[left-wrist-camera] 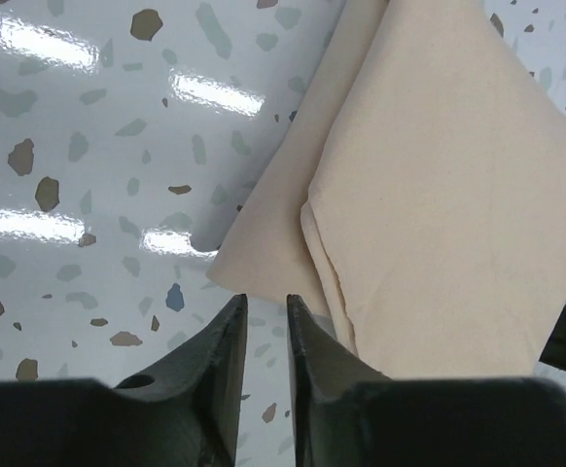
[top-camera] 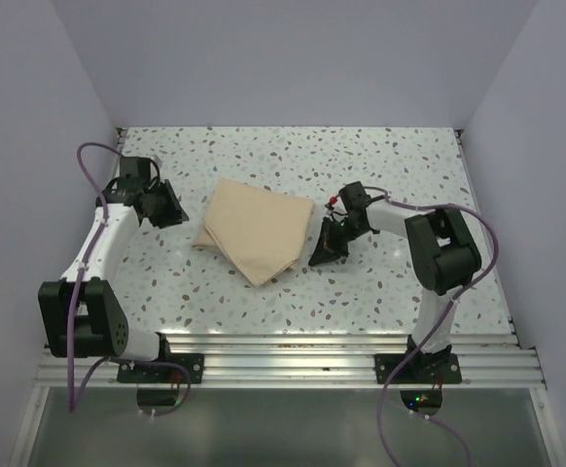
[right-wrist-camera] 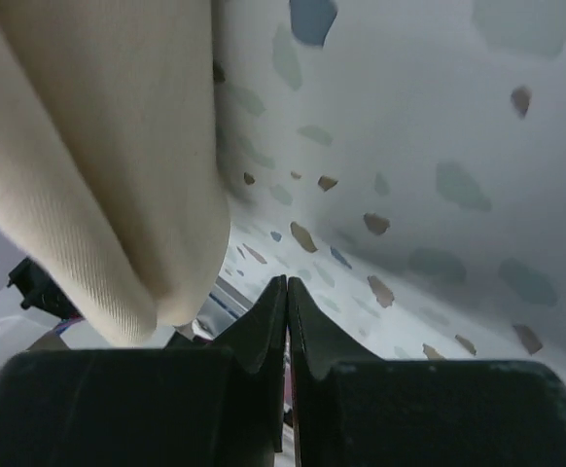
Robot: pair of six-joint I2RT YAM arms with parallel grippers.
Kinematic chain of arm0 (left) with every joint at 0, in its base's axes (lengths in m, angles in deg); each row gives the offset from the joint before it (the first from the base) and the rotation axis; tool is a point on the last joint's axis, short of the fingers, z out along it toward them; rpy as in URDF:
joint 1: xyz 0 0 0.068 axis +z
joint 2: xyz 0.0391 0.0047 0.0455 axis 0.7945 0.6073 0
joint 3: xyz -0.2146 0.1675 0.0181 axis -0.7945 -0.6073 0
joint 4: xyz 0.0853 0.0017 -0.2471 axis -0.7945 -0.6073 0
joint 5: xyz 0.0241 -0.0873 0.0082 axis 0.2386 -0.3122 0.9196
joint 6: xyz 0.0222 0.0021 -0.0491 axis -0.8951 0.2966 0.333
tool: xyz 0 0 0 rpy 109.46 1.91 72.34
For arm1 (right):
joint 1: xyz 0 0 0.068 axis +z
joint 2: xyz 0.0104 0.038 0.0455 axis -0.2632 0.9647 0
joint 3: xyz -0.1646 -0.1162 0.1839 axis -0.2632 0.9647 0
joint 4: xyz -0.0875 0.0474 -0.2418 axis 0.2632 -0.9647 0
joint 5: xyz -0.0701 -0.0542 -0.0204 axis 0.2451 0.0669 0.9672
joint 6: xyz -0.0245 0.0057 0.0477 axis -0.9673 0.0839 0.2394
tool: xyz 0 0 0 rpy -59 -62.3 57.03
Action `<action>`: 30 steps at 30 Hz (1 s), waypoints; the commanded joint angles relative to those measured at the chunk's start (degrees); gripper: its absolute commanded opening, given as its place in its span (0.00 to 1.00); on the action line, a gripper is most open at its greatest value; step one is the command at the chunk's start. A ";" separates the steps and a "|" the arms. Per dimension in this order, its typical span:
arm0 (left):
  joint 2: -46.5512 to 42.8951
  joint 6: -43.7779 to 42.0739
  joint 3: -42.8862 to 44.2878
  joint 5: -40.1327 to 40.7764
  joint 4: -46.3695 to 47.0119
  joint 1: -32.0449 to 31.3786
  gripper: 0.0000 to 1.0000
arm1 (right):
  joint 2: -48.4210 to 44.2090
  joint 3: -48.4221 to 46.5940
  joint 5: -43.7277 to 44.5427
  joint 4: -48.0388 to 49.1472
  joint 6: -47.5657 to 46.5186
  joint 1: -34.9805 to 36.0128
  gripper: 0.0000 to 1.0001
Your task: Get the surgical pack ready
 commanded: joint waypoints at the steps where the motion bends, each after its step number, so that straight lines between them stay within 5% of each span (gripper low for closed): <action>1: -4.18 -1.87 -0.99 1.38 0.07 0.38 0.30 | 4.38 -5.54 3.37 0.74 0.81 -0.34 0.04; 6: -6.99 -3.01 -3.71 0.06 1.04 -0.33 0.36 | 12.02 -17.05 3.55 -1.53 0.72 -0.60 0.07; 10: -7.53 -2.23 -5.12 2.60 0.42 -1.20 0.25 | 19.04 -26.45 5.13 -4.18 0.36 -0.96 0.08; 14: -10.07 -1.43 -6.52 6.02 1.56 -4.45 0.28 | 27.22 -41.91 2.68 -6.38 1.59 -0.78 0.09; 22: -10.00 -1.52 -4.77 11.31 2.44 -14.30 0.38 | 44.98 -76.11 -2.25 2.41 18.28 2.21 0.13; 24: -8.50 -2.92 -3.81 13.33 2.71 -16.22 0.40 | 46.14 -78.41 -0.24 1.89 20.57 0.99 0.18; 26: -6.84 -5.82 -2.05 15.78 2.62 -17.98 0.41 | 43.43 -74.22 1.87 1.71 20.32 -0.25 0.34; 30: -4.55 -10.30 -0.20 18.51 3.58 -21.94 0.44 | 31.93 -62.61 6.71 -0.48 13.38 -4.63 0.48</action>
